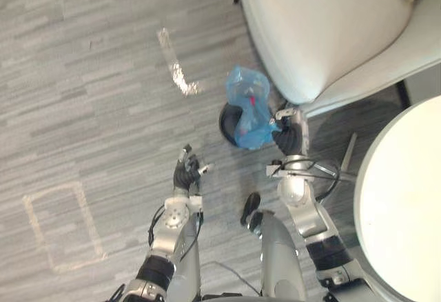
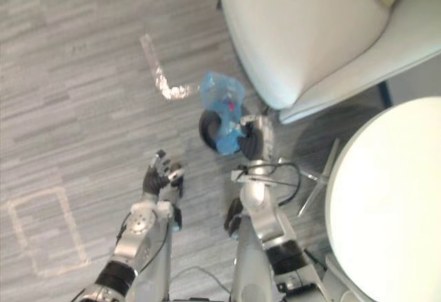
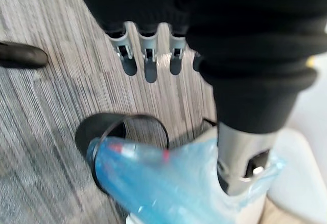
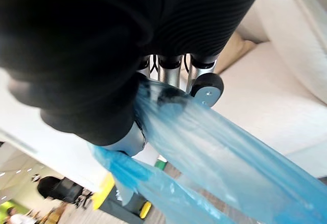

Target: Gather rubbish on tea table into small bin, then transfer packed bag to large trash can.

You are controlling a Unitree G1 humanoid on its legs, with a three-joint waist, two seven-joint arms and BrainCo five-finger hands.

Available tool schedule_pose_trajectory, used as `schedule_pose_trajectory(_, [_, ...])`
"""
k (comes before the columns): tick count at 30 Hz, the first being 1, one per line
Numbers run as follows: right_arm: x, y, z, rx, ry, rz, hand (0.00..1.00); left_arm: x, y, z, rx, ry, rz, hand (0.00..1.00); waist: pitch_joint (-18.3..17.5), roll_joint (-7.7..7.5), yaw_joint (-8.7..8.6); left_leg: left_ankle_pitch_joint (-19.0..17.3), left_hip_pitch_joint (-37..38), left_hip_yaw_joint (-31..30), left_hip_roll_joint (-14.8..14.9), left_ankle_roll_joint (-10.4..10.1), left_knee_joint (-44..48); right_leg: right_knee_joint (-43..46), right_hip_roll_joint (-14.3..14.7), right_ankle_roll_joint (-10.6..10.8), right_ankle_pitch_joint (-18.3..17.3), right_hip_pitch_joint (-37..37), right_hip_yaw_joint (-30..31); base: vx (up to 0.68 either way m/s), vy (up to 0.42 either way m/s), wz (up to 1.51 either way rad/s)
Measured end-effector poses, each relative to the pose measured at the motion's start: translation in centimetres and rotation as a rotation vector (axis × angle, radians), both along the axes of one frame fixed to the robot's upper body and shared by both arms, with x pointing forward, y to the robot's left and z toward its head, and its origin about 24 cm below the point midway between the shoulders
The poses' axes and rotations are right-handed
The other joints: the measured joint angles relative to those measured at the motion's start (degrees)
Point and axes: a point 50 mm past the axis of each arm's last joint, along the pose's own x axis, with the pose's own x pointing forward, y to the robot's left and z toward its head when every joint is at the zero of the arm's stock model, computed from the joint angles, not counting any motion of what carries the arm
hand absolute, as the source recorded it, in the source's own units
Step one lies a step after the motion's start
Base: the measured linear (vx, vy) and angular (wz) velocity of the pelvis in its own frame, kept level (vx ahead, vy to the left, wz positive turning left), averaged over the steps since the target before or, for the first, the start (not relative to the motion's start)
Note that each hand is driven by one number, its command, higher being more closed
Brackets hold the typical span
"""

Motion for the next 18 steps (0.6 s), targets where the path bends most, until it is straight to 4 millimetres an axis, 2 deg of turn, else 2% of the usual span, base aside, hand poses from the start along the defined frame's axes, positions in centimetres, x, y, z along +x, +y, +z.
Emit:
schedule_pose_trajectory(2, [-0.4,0.6,-0.7,-0.011,0.027,0.049,1.0,-0.8,-0.2,-1.2,0.02,0.048,-0.026,0.0,-2.2,0.06,-0.17,0.1,3.3,0.5,0.0,-0.1,-2.7,-4.0,1.0,0.2,1.2,3.3,0.1,0.13,-0.023,-0.16])
schedule_pose_trajectory(6, [-0.6,1.2,-0.8,-0.027,0.041,0.122,1.0,-1.5,0.1,-2.2,0.07,0.092,-0.055,0.0,-3.9,-0.19,-0.91,0.5,8.9,0.6,0.2,-0.4,-6.4,-10.6,2.4,0.5,3.3,9.9,0.3,0.13,-0.008,-0.09])
schedule_pose_trajectory(11, [-0.8,0.4,-1.5,-0.049,0.083,0.168,1.0,-2.3,0.8,-2.8,0.154,0.104,-0.088,0.0,-7.3,-0.48,-1.31,0.5,15.7,1.1,0.1,-0.4,-10.4,-17.1,3.2,0.8,5.6,17.0,1.4,0.11,-0.003,-0.13])
schedule_pose_trajectory(14, [-0.9,-0.2,-1.4,-0.051,0.087,0.204,1.0,-2.7,0.7,-2.0,0.184,0.06,-0.131,0.0,-9.8,-0.54,-1.69,0.5,18.5,2.1,0.0,-0.4,-12.0,-20.0,3.5,1.0,6.8,20.1,2.4,0.05,0.004,-0.2])
schedule_pose_trajectory(18, [-1.1,-0.7,-0.5,-0.042,0.066,0.255,1.0,-2.7,0.6,-0.3,0.203,-0.028,-0.154,0.0,-11.3,-0.42,-2.89,0.5,21.5,2.3,0.1,-0.4,-13.7,-22.4,3.8,1.1,8.1,22.6,3.5,-0.02,0.018,-0.17])
